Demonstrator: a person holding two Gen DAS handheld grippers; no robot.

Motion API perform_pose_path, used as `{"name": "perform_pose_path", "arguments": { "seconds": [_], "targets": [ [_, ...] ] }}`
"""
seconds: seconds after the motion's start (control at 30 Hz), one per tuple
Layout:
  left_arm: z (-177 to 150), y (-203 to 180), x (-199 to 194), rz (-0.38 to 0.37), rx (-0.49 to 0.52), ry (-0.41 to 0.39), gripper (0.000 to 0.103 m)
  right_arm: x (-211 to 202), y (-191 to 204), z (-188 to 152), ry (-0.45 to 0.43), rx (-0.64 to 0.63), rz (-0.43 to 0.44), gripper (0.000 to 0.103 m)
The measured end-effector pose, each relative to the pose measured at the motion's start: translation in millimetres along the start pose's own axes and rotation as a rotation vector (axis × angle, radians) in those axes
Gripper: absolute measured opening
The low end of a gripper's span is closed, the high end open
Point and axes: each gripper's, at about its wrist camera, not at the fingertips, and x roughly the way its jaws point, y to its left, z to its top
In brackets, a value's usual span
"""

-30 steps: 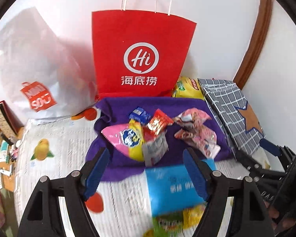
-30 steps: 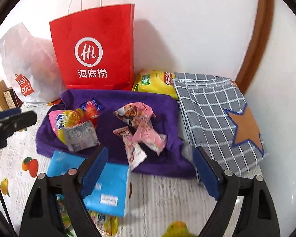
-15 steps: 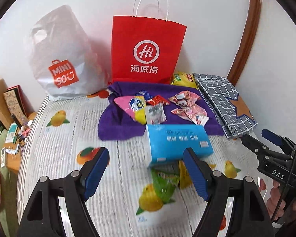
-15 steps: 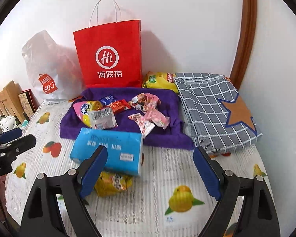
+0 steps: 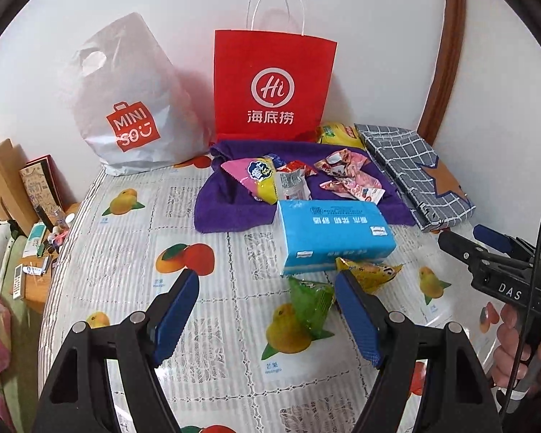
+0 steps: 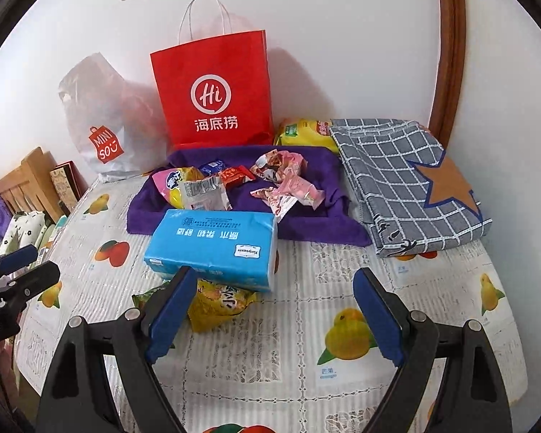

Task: Organize snacks
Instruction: 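Withdraw both open grippers from the towel back over the remaining snacks, then grasp the yellow triangular chip bag with the right gripper while the left gripper grasps the green chip bag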

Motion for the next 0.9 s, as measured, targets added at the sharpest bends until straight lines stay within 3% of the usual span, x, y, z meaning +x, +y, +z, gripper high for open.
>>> {"name": "perform_pose_path", "arguments": {
  "seconds": [0.17, 0.47, 0.7, 0.9],
  "targets": [
    [-3, 1, 14, 0.026, 0.009, 0.036, 0.077, 16, 0, -2, 0.025, 0.007, -0.002, 0.087],
    [-17, 31, 50, -0.008, -0.099, 0.117, 0.076, 47, 7, -10, 0.065, -0.014, -0.016, 0.079],
    [-30, 53, 68, -0.037, -0.166, 0.169, 0.075, 75, 29, -15, 0.114, -0.027, 0.106, 0.076],
    [-34, 59, 74, -0.049, -0.185, 0.184, 0.075, 103, 54, -18, 0.165, -0.080, 0.113, 0.076]
  ]
}}
